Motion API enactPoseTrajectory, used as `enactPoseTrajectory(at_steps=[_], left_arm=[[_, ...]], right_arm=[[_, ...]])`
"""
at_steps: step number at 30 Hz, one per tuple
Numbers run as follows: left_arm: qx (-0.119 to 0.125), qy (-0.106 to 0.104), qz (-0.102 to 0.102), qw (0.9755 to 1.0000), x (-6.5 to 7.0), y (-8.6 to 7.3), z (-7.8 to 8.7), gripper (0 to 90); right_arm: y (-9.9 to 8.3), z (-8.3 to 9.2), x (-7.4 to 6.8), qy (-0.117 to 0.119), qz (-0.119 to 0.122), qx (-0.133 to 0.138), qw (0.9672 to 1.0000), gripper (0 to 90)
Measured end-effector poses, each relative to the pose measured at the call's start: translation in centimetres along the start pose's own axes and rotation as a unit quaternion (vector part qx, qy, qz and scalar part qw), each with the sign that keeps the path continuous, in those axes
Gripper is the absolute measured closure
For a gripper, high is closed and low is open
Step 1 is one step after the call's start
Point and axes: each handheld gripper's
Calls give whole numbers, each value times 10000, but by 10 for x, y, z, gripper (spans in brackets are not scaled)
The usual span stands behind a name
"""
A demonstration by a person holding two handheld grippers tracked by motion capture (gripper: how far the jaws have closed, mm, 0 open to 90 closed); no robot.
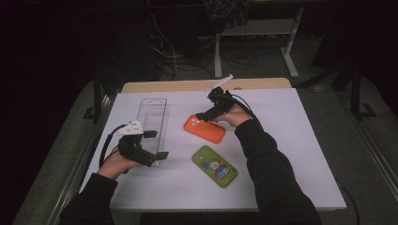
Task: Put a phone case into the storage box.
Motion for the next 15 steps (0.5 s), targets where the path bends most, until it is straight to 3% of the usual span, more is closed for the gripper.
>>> enactPoseTrajectory(at_steps=[15], left_arm=[[-24, -13, -17, 10000, 1, 0, -1, 0]], right_arm=[[-24, -33, -2, 42, 16, -534, 9986, 0]])
Point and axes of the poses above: each handheld gripper's, and its own axes: z roughly backward along the jaws, y roughly out of its top, x roughly to its right
